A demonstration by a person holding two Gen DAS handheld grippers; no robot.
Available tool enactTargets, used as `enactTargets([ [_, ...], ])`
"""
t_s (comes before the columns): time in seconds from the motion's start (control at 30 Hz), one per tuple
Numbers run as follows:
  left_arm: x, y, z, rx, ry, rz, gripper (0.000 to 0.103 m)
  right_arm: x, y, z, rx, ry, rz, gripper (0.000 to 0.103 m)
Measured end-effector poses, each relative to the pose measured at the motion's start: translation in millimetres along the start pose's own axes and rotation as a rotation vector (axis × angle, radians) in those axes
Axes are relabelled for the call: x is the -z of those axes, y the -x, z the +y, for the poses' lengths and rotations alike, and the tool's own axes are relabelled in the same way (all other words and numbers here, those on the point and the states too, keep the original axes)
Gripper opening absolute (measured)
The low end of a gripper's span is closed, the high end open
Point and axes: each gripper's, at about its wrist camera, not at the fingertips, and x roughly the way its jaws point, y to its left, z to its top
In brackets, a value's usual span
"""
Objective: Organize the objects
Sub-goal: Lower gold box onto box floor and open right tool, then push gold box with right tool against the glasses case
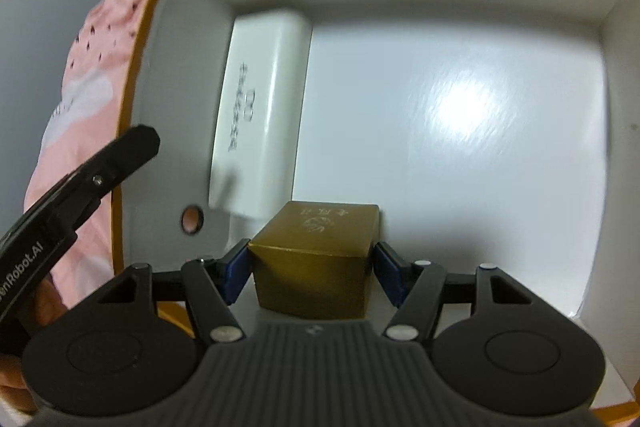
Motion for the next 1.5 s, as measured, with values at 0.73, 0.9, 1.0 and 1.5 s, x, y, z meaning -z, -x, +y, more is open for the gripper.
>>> enactTargets([
  [0.73, -2, -3, 5, 0.019, 0.018, -0.008, 0.019, -11, -35, 43, 0.138, 0.238, 0.156, 0.08],
  [0.9, -2, -1, 8, 0.018, 0.043, -0.02, 0.019, -5, -45, 67, 0.208, 0.35, 0.059, 0.087],
  [1.0, -4, 0, 11, 0.025, 0.057, -0.032, 0.019, -5, -55, 74, 0.204, 0.371, 0.044, 0.087],
  [1.5, -3, -1, 11, 0.033, 0.06, -0.036, 0.019, -3, -58, 94, 0.178, 0.407, -0.068, 0.063],
])
